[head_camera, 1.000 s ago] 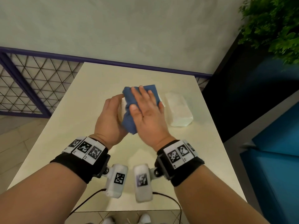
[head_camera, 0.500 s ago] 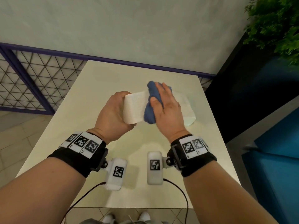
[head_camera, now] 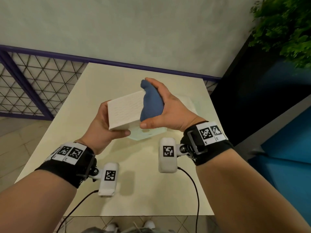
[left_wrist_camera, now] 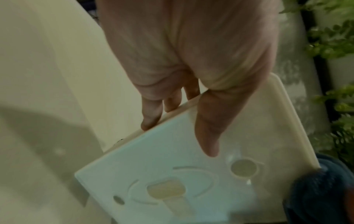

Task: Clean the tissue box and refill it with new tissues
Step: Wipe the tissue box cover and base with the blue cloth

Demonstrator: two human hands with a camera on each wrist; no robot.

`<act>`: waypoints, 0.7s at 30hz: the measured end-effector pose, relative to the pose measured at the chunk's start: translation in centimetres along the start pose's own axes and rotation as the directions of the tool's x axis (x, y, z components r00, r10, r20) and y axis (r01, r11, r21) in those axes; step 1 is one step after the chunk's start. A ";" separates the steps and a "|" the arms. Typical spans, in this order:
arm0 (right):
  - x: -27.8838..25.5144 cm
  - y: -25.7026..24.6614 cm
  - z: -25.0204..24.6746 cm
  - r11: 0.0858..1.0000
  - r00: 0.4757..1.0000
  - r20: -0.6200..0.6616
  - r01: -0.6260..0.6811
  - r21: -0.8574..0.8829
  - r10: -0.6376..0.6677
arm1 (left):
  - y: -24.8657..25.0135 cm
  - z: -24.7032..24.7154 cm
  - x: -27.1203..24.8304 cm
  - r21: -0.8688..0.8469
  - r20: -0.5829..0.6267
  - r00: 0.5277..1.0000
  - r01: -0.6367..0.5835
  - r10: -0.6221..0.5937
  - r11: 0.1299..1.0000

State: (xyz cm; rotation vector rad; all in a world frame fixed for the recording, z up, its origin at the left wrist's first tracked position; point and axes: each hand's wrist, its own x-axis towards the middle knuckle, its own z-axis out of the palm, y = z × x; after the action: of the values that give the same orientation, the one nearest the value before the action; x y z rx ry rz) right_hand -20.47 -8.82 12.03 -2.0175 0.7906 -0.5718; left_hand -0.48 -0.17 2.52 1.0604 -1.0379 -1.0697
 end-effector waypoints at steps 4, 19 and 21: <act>0.4 -0.6 0.9 0.987 0.999 0.018 0.044 -0.153 -0.042 | 0.0 -1.0 -0.6 -0.061 0.068 0.987 0.149 -0.144 0.987; -0.1 -0.8 7.6 0.955 0.948 -0.230 0.161 -0.247 -0.219 | 2.9 -1.0 0.5 0.861 -0.027 0.997 -0.015 0.076 0.508; -0.5 -0.3 5.6 0.996 0.894 -0.446 0.069 0.060 -0.035 | 2.2 -2.0 0.1 0.807 -0.098 0.991 0.131 -0.089 0.576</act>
State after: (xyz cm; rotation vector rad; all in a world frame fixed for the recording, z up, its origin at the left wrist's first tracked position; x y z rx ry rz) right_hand -17.14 -5.21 9.32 -1.8636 0.9680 -1.1052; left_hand 1.85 0.31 4.29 1.9110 -1.4967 -0.6143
